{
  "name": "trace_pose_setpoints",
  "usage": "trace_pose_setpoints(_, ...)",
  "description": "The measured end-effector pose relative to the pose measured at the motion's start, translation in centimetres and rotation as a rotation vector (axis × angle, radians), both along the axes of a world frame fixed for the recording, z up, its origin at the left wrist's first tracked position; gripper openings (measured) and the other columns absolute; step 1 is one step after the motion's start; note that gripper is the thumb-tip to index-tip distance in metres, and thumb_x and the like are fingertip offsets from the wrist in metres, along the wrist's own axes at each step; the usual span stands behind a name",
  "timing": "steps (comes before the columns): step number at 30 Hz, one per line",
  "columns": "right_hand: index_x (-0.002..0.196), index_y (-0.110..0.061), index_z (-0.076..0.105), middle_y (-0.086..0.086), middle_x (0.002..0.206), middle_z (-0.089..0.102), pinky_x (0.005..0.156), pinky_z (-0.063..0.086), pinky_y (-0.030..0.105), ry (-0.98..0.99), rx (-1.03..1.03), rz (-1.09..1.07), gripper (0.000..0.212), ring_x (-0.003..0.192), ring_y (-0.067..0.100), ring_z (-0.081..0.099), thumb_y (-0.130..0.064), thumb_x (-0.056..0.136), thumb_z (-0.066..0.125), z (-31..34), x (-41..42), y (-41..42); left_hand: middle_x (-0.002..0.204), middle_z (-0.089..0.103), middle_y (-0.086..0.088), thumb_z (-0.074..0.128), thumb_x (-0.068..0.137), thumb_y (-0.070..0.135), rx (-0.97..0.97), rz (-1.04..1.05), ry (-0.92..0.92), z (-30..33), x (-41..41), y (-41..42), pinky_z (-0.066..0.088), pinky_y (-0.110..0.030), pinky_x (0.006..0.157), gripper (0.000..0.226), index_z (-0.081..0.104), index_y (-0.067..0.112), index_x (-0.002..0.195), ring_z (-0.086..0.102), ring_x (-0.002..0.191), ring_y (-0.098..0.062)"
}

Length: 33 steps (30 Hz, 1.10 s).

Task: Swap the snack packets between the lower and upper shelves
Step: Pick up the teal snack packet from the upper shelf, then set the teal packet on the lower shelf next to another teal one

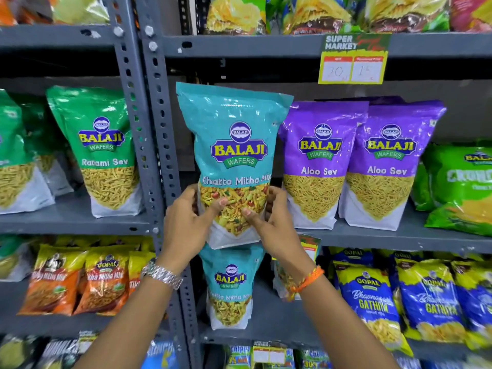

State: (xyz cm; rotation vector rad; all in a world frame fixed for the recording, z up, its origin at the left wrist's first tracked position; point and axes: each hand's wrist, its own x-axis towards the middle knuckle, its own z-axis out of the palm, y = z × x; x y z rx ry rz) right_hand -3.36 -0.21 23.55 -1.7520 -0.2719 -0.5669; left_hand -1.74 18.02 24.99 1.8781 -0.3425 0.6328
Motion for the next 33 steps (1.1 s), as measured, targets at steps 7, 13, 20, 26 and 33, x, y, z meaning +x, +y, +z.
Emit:
trace_pose_setpoints(7, 0.129, -0.038, 0.047, -0.017, 0.119, 0.068, 0.081, 0.049, 0.005, 0.089, 0.021, 0.03, 0.07, 0.106, -0.007, 0.064, -0.016, 0.075, 0.087, -3.8, -8.1, -3.3, 0.105, 0.08, 0.02, 0.076, 0.072, 0.043, -0.12, -0.254, 0.179, -4.1, -7.3, -0.5, 0.062, -0.02, 0.078, 0.043, 0.069, 0.031, 0.112, 0.077, 0.094, 0.0)
trace_pose_setpoints(13, 0.129, -0.032, 0.054, -0.018, 0.126, 0.069, 0.09, 0.052, 0.011, 0.266, 0.047, 0.035, 0.066, 0.12, -0.002, 0.064, -0.015, 0.075, 0.087, -13.5, -12.8, -5.6, 0.117, 0.077, 0.022, 0.085, 0.078, 0.031, -0.113, -0.4, 0.441, -14.2, -10.2, -2.4, 0.058, -0.023, 0.094, 0.049, 0.064, 0.029, 0.122, 0.072, 0.109, 0.0)
trace_pose_setpoints(20, 0.125, -0.02, 0.052, -0.001, 0.121, 0.071, 0.088, 0.052, 0.01, 0.471, -0.018, -0.09, 0.067, 0.113, -0.004, 0.066, 0.007, 0.072, 0.084, -24.7, -12.1, -8.7, 0.131, 0.073, 0.011, 0.08, 0.077, 0.044, -0.038, -0.446, 0.646, -24.3, -8.4, -5.6, 0.052, -0.043, 0.11, 0.062, 0.059, 0.026, 0.132, 0.067, 0.125, -0.008)
trace_pose_setpoints(26, 0.129, -0.017, 0.046, -0.008, 0.121, 0.061, 0.082, 0.05, 0.002, 0.588, 0.047, -0.062, 0.065, 0.104, -0.02, 0.062, 0.01, 0.079, 0.077, -26.5, -8.2, -11.8, 0.128, 0.073, 0.011, 0.078, 0.07, 0.054, -0.006, -0.467, 0.754, -28.1, -3.8, -9.1, 0.051, -0.052, 0.11, 0.054, 0.063, 0.038, 0.119, 0.067, 0.122, -0.011)
trace_pose_setpoints(33, 0.14, -0.01, 0.047, 0.013, 0.136, 0.063, 0.109, 0.05, 0.049, 0.611, -0.006, -0.1, 0.07, 0.128, 0.028, 0.059, 0.0, 0.08, 0.081, -26.6, -2.8, -15.3, 0.134, 0.063, 0.001, 0.071, 0.094, 0.018, 0.068, -0.424, 0.772, -26.2, 0.7, -13.5, 0.05, -0.041, 0.109, 0.043, 0.055, 0.017, 0.134, 0.061, 0.128, -0.021)
